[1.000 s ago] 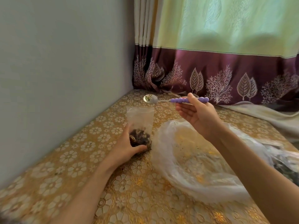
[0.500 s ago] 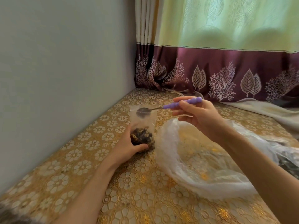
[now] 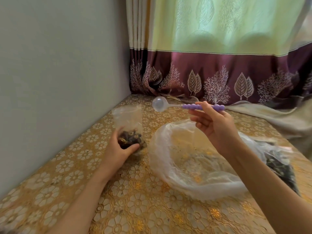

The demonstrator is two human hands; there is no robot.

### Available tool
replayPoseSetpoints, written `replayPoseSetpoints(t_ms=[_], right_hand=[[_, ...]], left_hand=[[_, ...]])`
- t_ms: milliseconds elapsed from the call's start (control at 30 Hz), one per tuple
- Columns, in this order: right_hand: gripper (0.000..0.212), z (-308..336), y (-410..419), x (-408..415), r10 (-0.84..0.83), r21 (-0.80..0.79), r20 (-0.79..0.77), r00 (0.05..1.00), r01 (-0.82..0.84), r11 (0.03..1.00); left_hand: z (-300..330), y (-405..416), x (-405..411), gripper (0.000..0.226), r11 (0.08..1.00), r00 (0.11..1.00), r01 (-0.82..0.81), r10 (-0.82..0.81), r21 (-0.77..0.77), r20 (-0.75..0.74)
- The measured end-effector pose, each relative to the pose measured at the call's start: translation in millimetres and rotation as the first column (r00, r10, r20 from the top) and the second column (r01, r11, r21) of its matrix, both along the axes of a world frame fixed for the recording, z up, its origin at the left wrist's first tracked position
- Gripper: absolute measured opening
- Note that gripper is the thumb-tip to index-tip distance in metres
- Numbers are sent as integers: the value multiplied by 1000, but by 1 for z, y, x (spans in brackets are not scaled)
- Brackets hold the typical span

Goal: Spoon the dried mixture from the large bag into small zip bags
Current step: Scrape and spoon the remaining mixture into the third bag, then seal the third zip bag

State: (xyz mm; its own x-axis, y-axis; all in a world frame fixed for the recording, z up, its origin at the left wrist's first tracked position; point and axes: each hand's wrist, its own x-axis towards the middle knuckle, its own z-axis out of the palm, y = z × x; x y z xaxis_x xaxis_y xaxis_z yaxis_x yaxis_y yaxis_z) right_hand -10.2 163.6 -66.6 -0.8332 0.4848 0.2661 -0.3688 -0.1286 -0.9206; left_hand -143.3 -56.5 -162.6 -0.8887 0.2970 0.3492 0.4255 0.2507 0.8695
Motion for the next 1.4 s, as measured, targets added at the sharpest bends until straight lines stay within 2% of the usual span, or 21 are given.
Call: replayPoseSetpoints(t_ms=[133, 200, 300, 467, 567, 700, 867, 933, 1000, 1067, 1200, 1267, 1300, 1367, 1400], right_hand=[[33, -14, 22, 34, -154, -37, 118, 981, 160, 987], [30, -25, 31, 54, -234, -62, 167, 958, 247, 967], [31, -41, 34, 76, -240, -51, 266, 934, 262, 964], [42, -66, 40, 85, -134, -128, 397, 908, 199, 972], [42, -81, 33, 76, -144, -143, 362, 921, 208, 968], [36, -94, 33, 56, -246, -93, 342, 907, 294, 951], [24, -93, 38, 32, -290, -19, 345, 893, 316, 949], [16, -97, 40, 28, -380, 107, 377, 845, 367, 924], [16, -100, 41, 28, -518, 367, 376, 768, 390, 844], [15, -103, 40, 31, -568, 551, 325, 756, 336, 764], [21, -104, 38, 37, -601, 693, 217, 770, 312, 650], [21, -99, 33, 41, -546, 669, 118, 830, 340, 661], [22, -95, 28, 44, -469, 621, 82, 879, 323, 714], [31, -91, 18, 48, -258, 523, 65, 964, 188, 831], [34, -90, 13, 48, -168, 500, 91, 982, 101, 860]], left_hand=[[15, -2, 10, 66, 978, 999, -16, 23, 210, -31], [24, -2, 19, 61, 951, 998, 57, -49, 305, -36], [34, 0, 27, 53, 891, 988, 150, -148, 429, -37], [39, 25, 47, 60, 881, 936, 343, -351, 325, -36], [32, 34, 62, 65, 877, 902, 426, -431, 225, -25], [27, 56, 77, 66, 894, 899, 437, -432, 99, -71], [29, 78, 79, 65, 893, 884, 448, -437, 34, -163], [23, 86, 79, 66, 883, 871, 470, -465, -3, -159], [14, 92, 77, 65, 884, 881, 468, -466, 3, -83], [4, 94, 73, 64, 886, 886, 464, -464, -16, -8], [-3, 90, 68, 64, 859, 864, 502, -495, -100, 89], [-2, 87, 70, 60, 850, 852, 520, -508, -82, 129], [0, 86, 72, 57, 846, 842, 530, -518, -57, 147], [2, 85, 76, 47, 845, 833, 534, -530, 19, 162], [3, 85, 77, 39, 853, 839, 520, -521, 55, 155]])
